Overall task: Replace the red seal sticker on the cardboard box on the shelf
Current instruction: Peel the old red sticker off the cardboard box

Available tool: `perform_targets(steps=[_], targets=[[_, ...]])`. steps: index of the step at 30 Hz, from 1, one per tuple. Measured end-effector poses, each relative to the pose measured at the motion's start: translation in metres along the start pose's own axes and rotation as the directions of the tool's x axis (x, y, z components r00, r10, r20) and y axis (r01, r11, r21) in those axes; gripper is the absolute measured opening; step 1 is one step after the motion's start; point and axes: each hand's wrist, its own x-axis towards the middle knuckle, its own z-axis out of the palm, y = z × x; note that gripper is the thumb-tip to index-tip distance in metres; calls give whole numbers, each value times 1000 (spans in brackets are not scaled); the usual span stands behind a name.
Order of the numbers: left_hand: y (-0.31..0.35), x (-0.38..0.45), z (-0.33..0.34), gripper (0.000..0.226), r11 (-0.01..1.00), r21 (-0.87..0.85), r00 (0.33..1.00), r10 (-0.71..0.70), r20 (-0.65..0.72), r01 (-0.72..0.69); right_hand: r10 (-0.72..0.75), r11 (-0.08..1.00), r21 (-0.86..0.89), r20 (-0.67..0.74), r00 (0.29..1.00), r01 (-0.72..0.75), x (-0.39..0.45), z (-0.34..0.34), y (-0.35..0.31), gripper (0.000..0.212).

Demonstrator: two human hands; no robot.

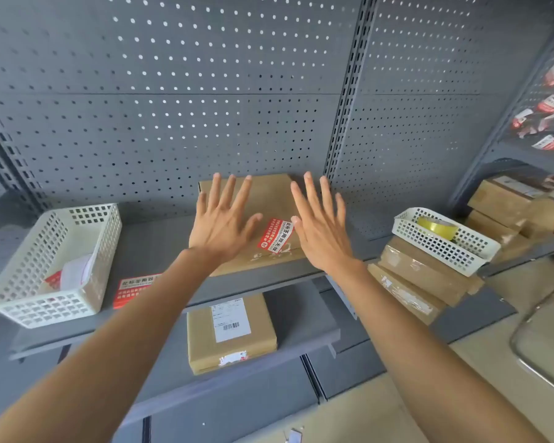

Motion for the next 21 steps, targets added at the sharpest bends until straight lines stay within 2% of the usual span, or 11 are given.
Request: perform_targets(steps=[5, 13, 18, 21], targets=[[-4, -13, 12, 71, 999, 27, 999, 37, 30, -37, 26, 1000, 4, 90, 996, -26, -20, 14, -4, 60], [-7, -21, 21, 47, 980, 41, 974, 196, -109, -193, 40, 996, 76, 117, 992, -49, -41, 24, -9, 57], [-12, -21, 30, 55, 969, 39, 961, 247, -124, -244, 40, 985, 167, 19, 999, -43, -58, 30, -17, 48], [-15, -19, 33, 61, 964, 32, 954, 265, -140, -263, 160, 932, 347, -135, 978, -104, -68, 34, -27, 41]])
